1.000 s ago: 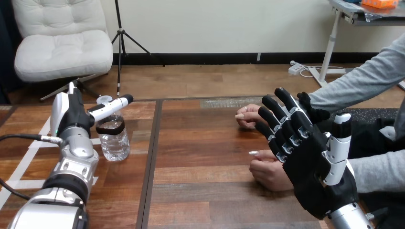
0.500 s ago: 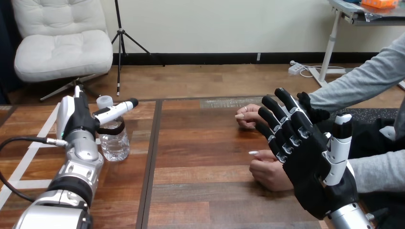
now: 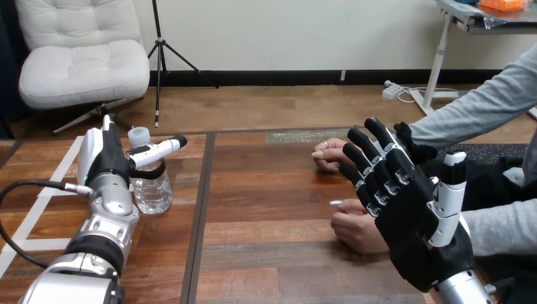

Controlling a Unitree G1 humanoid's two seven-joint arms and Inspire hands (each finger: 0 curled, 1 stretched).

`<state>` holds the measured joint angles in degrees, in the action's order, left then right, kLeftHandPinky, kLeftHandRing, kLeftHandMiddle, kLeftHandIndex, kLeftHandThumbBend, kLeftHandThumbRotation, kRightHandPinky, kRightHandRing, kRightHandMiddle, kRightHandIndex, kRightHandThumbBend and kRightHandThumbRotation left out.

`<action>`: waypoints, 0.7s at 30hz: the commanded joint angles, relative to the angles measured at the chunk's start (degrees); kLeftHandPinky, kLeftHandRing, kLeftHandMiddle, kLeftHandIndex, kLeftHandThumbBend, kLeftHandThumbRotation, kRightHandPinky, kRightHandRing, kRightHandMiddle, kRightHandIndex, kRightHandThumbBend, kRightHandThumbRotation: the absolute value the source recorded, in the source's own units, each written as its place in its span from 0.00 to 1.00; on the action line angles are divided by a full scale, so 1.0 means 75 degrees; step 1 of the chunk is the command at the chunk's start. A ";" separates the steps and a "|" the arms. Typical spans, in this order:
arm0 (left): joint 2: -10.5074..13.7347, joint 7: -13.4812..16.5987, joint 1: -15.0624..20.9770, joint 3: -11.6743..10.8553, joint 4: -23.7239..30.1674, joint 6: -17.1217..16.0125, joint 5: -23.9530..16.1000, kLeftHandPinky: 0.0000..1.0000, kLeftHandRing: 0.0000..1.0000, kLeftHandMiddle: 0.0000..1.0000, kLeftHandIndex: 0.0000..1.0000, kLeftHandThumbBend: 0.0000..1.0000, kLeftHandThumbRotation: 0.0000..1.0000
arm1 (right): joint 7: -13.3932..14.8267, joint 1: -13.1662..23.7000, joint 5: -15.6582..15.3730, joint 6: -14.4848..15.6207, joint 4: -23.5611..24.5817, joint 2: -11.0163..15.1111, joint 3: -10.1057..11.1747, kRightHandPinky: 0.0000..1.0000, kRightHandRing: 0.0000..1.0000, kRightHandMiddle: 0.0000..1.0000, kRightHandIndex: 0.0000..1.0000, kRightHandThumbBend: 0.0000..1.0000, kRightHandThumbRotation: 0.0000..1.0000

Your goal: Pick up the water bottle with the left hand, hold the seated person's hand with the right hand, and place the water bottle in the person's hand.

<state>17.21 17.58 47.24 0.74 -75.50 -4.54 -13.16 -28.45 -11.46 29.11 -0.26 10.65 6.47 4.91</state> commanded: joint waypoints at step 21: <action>-0.0017 -0.0035 0.0217 0.0096 0.0053 0.0003 -0.0101 1.00 1.00 1.00 1.00 1.00 0.34 | -0.0027 0.0287 0.0159 -0.0091 0.0247 -0.0059 0.0010 1.00 1.00 0.97 1.00 0.93 1.00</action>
<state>17.18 17.38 47.24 1.12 -75.50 -4.39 -13.45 -28.35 -11.46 29.34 -0.25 10.65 6.47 4.79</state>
